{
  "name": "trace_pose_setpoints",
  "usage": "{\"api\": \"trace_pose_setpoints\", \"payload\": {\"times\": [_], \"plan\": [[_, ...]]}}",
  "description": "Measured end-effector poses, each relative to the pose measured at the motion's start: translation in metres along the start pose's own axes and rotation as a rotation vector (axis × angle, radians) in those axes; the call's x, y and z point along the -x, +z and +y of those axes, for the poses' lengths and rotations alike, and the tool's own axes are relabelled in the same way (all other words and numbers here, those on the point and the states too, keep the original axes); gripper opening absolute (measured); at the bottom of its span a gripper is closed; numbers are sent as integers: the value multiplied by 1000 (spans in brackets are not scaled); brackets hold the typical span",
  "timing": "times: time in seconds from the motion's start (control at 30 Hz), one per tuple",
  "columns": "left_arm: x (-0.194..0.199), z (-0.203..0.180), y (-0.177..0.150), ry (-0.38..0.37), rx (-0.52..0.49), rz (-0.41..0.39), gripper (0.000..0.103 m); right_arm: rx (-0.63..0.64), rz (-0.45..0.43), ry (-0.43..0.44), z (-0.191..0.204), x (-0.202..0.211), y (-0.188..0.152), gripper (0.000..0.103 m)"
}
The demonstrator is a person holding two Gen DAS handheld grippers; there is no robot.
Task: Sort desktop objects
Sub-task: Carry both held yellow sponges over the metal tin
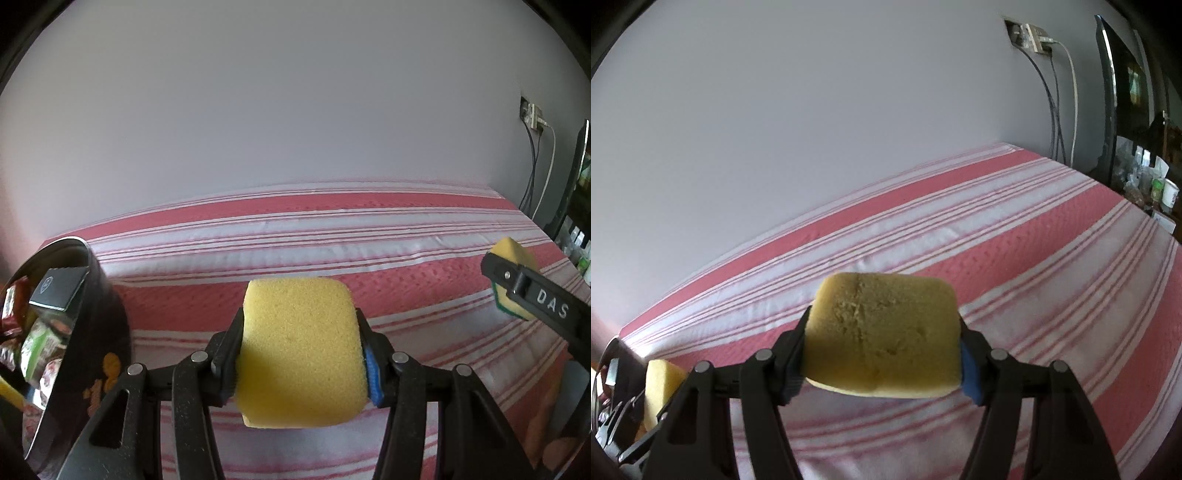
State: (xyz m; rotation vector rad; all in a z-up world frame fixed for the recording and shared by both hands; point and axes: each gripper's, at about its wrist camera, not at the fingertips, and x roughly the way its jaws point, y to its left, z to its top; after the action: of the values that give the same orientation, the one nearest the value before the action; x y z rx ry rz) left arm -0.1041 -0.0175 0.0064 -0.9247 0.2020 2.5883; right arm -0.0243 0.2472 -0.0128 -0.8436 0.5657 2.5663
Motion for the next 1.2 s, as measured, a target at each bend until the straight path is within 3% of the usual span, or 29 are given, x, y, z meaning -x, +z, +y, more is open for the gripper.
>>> {"api": "trace_pose_setpoints", "payload": {"times": [0.23,0.57,1.2], "plan": [[-18,-37,-2,-4,20,-13,55,24,-32,11,5,10,-12,67],[-2,-36,-11,3,10,-39,55,14,-36,62,7,23,-29,67],[47,27,-47,36,123,-89,55,87,-68,208,65,61,-73,68]]}}
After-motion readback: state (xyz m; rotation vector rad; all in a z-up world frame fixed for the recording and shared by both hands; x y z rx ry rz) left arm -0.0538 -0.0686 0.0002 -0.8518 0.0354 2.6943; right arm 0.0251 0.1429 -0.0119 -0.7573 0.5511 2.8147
